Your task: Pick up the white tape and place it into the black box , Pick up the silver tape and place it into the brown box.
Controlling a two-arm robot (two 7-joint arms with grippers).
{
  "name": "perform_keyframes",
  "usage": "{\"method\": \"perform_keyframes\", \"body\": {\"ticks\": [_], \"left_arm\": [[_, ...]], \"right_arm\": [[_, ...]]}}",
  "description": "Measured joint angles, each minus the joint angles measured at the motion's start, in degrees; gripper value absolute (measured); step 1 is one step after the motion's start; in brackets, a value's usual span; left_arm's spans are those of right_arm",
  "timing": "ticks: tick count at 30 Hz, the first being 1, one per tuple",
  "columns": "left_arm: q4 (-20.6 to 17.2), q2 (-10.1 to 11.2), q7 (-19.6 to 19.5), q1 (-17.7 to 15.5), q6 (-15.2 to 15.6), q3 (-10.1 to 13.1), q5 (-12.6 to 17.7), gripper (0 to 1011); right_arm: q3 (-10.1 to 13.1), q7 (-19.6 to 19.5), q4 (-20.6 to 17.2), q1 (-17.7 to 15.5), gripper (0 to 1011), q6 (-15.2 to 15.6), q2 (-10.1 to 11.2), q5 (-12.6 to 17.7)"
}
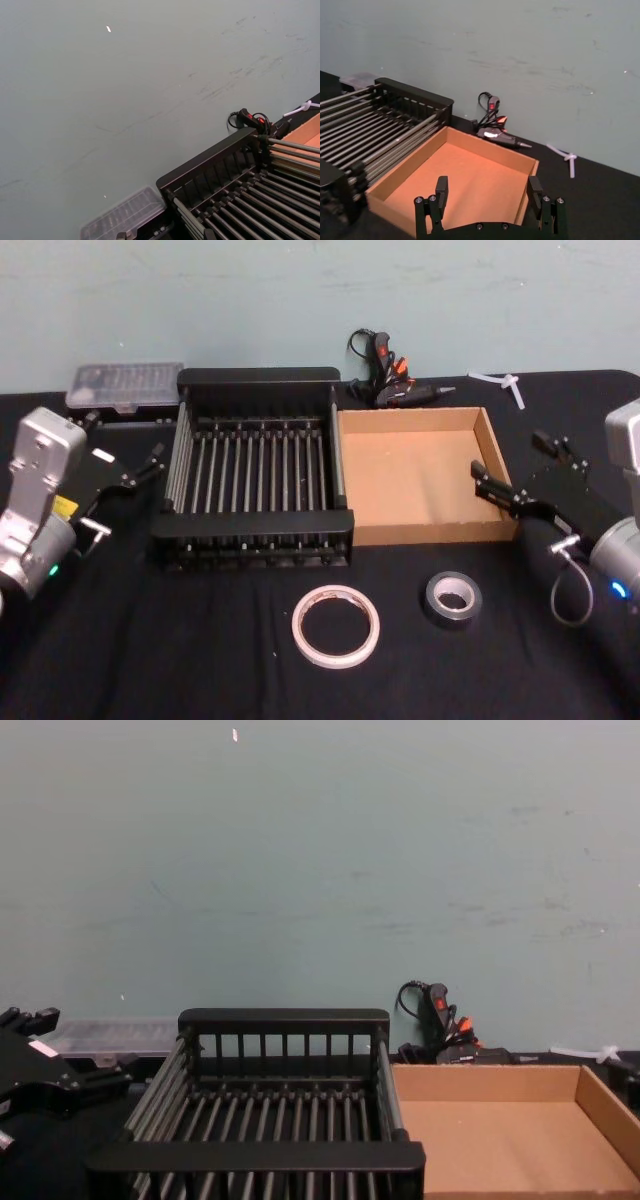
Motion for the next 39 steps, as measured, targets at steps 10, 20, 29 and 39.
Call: {"method": "perform_keyframes", "body": {"ticks": [10, 20, 29, 39], "left_arm": [[0.0, 0.0, 0.0, 0.0, 0.0, 0.0, 0.0, 1001], [0.0, 0.0, 0.0, 0.0, 0.0, 0.0, 0.0, 1001], [0.0, 0.0, 0.0, 0.0, 0.0, 0.0, 0.0, 1001], [0.0, 0.0, 0.0, 0.0, 0.0, 0.0, 0.0, 1001]], "right_arm": [[1.4, 1.3, -4.8, -4.9, 1002, 3.2, 0.6, 0.8], [2.6, 2.4, -8.1, -9.5, 1003, 6.6, 1.5, 0.7], [2.9, 3.0, -9.4, -11.1, 1003, 10.9, 2.2, -0.4], [3.2, 4.7, -9.5, -11.3, 1003, 15.9, 1.3, 0.0]]}}
